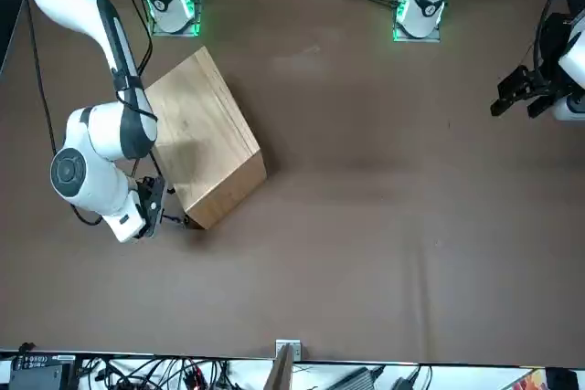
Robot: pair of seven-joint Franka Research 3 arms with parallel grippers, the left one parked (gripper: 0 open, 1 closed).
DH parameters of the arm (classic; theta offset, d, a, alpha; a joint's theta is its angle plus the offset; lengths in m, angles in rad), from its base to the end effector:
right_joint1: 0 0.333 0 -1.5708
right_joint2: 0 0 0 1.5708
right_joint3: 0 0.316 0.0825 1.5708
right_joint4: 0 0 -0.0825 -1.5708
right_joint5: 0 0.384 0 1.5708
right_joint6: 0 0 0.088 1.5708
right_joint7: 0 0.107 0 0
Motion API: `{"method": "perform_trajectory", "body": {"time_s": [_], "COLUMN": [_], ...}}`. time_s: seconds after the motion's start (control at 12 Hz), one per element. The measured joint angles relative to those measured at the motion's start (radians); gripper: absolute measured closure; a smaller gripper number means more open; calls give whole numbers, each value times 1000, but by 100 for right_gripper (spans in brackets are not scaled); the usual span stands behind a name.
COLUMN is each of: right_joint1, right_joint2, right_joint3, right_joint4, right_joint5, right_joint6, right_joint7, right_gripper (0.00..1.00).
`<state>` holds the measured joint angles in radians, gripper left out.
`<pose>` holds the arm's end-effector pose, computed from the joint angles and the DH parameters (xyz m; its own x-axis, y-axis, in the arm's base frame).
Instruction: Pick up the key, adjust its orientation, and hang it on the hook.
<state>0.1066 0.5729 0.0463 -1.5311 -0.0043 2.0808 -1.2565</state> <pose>0.6914 0.1014 0.3210 0.1658 0.9861 0.0133 0.9858 -0.1653 -0.0282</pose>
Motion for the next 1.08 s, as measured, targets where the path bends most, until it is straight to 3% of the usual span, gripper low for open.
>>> {"method": "perform_trajectory", "body": {"time_s": [1.08], "right_joint1": [0], "right_joint2": [-11], "right_joint3": [-4], "right_joint4": [0], "right_joint5": [0], "right_joint6": [-69], "right_joint7": [0], "right_gripper": [96]}}
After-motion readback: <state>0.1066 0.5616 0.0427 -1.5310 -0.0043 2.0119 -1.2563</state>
